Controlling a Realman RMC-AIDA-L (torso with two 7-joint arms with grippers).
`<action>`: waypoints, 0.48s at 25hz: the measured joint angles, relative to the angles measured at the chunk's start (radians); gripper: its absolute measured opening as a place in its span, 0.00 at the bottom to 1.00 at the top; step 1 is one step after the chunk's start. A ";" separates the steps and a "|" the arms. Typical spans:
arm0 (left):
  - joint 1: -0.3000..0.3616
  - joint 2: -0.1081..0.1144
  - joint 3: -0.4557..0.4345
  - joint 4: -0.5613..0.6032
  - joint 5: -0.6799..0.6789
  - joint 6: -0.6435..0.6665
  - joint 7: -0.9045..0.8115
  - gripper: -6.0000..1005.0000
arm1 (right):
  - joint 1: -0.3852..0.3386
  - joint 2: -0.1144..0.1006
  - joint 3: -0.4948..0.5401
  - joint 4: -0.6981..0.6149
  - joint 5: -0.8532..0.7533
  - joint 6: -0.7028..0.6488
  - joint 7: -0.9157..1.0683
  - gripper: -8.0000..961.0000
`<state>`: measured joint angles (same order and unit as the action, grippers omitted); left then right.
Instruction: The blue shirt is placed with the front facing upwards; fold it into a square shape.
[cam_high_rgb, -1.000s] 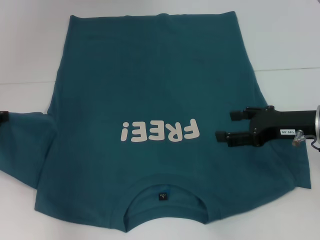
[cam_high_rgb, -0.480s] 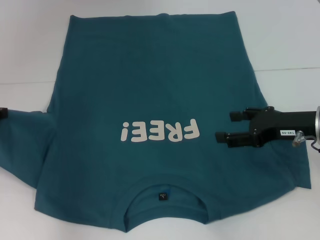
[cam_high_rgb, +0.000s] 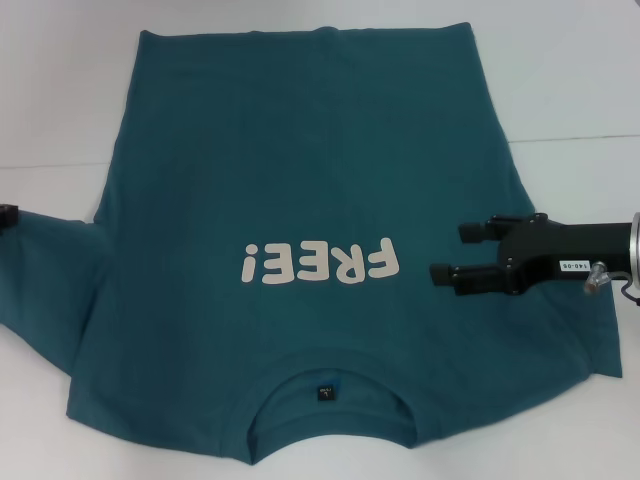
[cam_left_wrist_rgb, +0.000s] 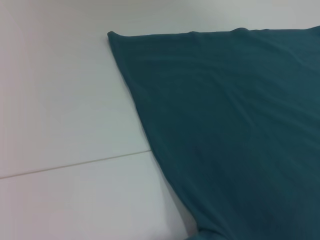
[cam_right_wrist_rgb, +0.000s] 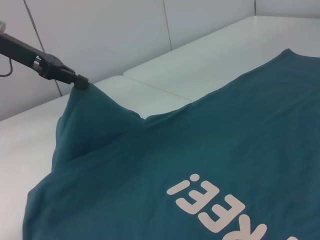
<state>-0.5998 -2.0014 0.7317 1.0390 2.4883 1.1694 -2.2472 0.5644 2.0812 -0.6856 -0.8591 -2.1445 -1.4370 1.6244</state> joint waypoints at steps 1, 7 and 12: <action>-0.003 0.002 0.000 0.002 0.003 0.005 0.000 0.01 | 0.000 0.000 0.000 0.000 0.000 0.000 0.000 0.95; -0.021 0.003 0.000 0.027 0.043 0.044 -0.029 0.02 | 0.000 0.000 0.000 0.000 0.000 0.003 0.000 0.95; -0.027 -0.002 0.000 0.072 0.052 0.092 -0.060 0.02 | 0.000 -0.001 0.000 0.000 0.000 0.003 0.000 0.95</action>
<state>-0.6265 -2.0035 0.7317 1.1106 2.5403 1.2613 -2.3074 0.5645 2.0802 -0.6857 -0.8591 -2.1445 -1.4342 1.6244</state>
